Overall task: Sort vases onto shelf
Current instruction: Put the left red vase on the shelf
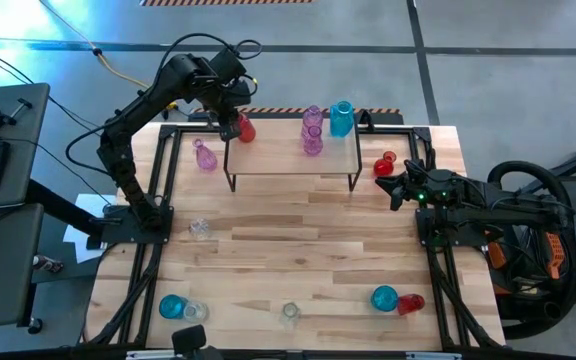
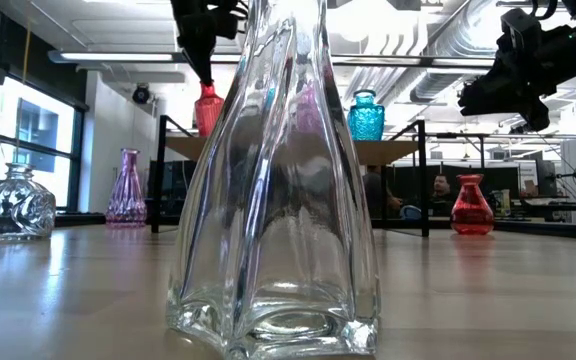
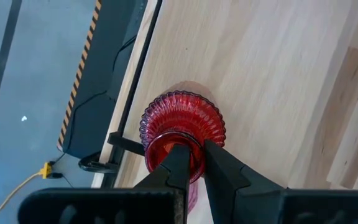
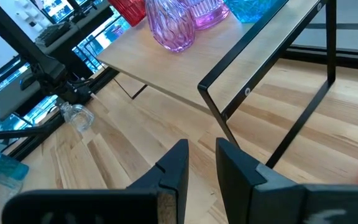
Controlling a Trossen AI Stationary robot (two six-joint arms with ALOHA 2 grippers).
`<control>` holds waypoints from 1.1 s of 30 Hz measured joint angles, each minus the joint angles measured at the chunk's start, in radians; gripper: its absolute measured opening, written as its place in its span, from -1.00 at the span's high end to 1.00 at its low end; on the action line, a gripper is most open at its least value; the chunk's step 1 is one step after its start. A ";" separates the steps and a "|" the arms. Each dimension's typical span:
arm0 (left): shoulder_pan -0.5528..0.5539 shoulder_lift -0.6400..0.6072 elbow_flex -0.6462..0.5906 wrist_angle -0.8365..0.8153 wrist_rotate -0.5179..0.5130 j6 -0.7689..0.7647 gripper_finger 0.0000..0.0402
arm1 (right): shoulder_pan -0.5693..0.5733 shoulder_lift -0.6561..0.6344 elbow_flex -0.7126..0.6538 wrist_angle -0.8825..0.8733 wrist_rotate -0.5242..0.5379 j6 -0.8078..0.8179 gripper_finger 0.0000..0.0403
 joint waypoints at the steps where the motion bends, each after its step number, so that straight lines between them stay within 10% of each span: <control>1: 0.000 0.000 0.000 0.000 0.000 -0.006 0.90 | 0.000 0.000 0.000 0.000 0.000 -0.001 0.69; 33: -0.023 0.027 0.000 0.022 -0.045 -0.017 0.90 | 0.000 0.000 0.000 0.000 0.000 -0.002 0.69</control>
